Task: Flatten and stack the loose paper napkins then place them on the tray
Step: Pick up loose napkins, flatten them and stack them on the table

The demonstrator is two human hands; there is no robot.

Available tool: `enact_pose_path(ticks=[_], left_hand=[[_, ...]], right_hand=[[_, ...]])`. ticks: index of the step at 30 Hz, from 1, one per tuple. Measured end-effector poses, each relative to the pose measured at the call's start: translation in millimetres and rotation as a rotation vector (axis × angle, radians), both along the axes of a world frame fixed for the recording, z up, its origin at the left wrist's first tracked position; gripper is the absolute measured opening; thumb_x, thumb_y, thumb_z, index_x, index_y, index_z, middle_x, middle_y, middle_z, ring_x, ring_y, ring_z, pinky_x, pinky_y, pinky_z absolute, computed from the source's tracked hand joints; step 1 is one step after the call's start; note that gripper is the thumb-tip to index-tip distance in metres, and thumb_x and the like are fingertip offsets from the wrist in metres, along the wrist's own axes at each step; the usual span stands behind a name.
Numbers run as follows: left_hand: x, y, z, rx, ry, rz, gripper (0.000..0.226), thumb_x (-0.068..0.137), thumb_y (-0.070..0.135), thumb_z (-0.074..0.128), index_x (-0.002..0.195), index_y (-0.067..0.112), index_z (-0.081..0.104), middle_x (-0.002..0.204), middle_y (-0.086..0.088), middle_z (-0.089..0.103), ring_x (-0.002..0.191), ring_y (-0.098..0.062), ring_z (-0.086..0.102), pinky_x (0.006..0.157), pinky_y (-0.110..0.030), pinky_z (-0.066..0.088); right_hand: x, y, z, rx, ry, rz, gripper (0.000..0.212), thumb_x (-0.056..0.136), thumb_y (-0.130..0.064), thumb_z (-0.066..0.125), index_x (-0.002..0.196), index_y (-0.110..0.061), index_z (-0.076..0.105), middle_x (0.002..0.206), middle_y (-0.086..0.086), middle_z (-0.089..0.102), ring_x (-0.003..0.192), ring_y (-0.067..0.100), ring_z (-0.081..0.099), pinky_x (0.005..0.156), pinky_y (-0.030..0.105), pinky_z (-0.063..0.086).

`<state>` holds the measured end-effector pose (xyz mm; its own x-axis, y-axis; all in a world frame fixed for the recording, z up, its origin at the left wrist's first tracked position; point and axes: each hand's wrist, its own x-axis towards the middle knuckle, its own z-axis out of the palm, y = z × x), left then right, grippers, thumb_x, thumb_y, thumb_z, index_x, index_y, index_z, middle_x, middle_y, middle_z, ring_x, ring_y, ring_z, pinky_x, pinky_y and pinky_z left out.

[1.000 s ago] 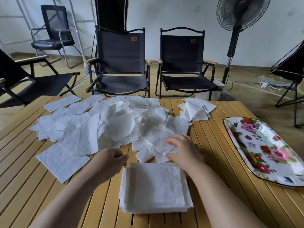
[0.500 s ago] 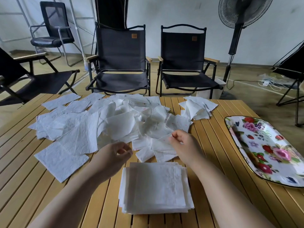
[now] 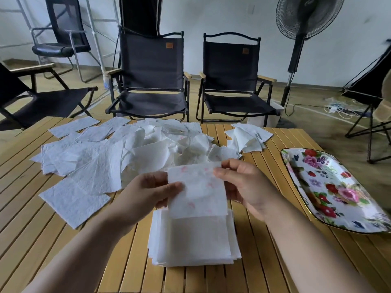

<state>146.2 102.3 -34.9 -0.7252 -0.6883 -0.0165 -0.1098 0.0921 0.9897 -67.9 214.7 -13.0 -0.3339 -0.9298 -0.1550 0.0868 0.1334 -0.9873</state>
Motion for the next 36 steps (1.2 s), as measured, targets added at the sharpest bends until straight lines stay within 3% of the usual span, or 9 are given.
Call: enact_pose_path(ticks=[4,6,13,16,18,24,29,32,36], left_hand=[[7.1,6.5,4.3,0.131,-0.168,-0.138,0.029,0.091,0.021,0.066,0.074,-0.003,0.062,0.051,0.001,0.046,0.045,-0.013,0.036,0.045,-0.021,0.026],[7.8,10.9,2.5,0.114,-0.341,-0.223,0.038,0.096,0.018,0.062,0.058,0.019,0.067,0.049,0.007,0.054,0.044,-0.01,0.039,0.046,-0.022,0.026],[3.3,10.9,-8.9,-0.025,-0.643,-0.17,0.039,0.095,0.036,0.062,0.061,0.019,0.07,0.062,-0.001,0.069,0.046,-0.01,0.043,0.047,-0.02,0.033],[0.4,8.8,-10.6,-0.152,-0.7,-0.091,0.053,0.094,0.054,0.055,0.061,0.015,0.068,0.052,0.004,0.061,0.045,-0.008,0.041,0.049,-0.02,0.034],[-0.8,4.7,-13.7,-0.301,-0.694,0.034,0.05,0.096,0.051,0.053,0.06,0.017,0.064,0.047,0.01,0.055,0.042,-0.002,0.04,0.049,-0.018,0.034],[1.2,-11.6,-24.4,-0.387,-0.659,0.183,0.038,0.097,0.038,0.055,0.068,0.015,0.064,0.046,0.013,0.058,0.038,-0.002,0.042,0.046,-0.022,0.034],[0.2,-18.0,-30.2,-0.401,-0.668,0.207,0.035,0.096,0.036,0.056,0.067,0.018,0.064,0.049,0.009,0.06,0.039,-0.003,0.042,0.046,-0.022,0.035],[-2.0,-21.2,-31.8,-0.407,-0.639,0.228,0.029,0.095,0.032,0.058,0.07,0.018,0.066,0.055,0.006,0.064,0.043,-0.006,0.046,0.05,-0.026,0.038],[-3.5,-17.9,-27.7,-0.433,-0.535,0.243,0.012,0.09,0.041,0.068,0.097,0.031,0.065,0.086,0.01,0.068,0.07,-0.004,0.063,0.06,-0.024,0.048]], right_hand=[[-9.2,16.2,0.5,0.248,0.077,0.139,0.007,0.09,-0.016,0.072,0.092,-0.011,0.067,0.085,0.013,0.067,0.061,0.017,0.061,0.047,0.023,0.044],[-8.3,20.4,-2.5,0.361,0.141,0.234,0.007,0.093,-0.013,0.069,0.095,-0.009,0.063,0.082,0.009,0.073,0.059,0.015,0.065,0.044,0.02,0.041],[-11.1,9.2,-20.6,0.571,0.375,0.32,0.016,0.094,-0.027,0.07,0.096,-0.011,0.065,0.076,0.005,0.074,0.056,0.014,0.064,0.042,0.02,0.036],[-16.6,-1.0,-32.4,0.49,0.509,0.09,0.019,0.091,-0.033,0.07,0.087,-0.015,0.065,0.069,-0.001,0.071,0.051,0.009,0.058,0.048,0.022,0.039],[-22.5,-9.4,-42.4,0.401,0.673,-0.153,0.005,0.091,-0.021,0.068,0.089,-0.02,0.064,0.083,-0.004,0.071,0.062,0.006,0.061,0.055,0.02,0.042],[-35.0,-31.5,-71.5,0.428,0.832,-0.252,0.043,0.092,-0.003,0.066,0.128,-0.026,0.064,0.131,-0.004,0.06,0.108,0.016,0.06,0.064,0.017,0.043],[-41.3,-34.9,-82.3,0.393,0.869,-0.284,0.02,0.095,-0.017,0.066,0.113,-0.026,0.07,0.121,-0.004,0.063,0.104,0.017,0.061,0.074,0.024,0.049],[-43.1,-33.3,-82.6,0.326,0.909,-0.305,0.012,0.097,-0.021,0.062,0.1,-0.027,0.071,0.111,-0.006,0.065,0.097,0.014,0.061,0.069,0.022,0.047],[-37.6,-32.9,-65.0,0.114,0.891,-0.272,0.007,0.095,-0.02,0.065,0.091,-0.024,0.069,0.111,-0.009,0.065,0.107,0.014,0.06,0.07,0.015,0.041]])
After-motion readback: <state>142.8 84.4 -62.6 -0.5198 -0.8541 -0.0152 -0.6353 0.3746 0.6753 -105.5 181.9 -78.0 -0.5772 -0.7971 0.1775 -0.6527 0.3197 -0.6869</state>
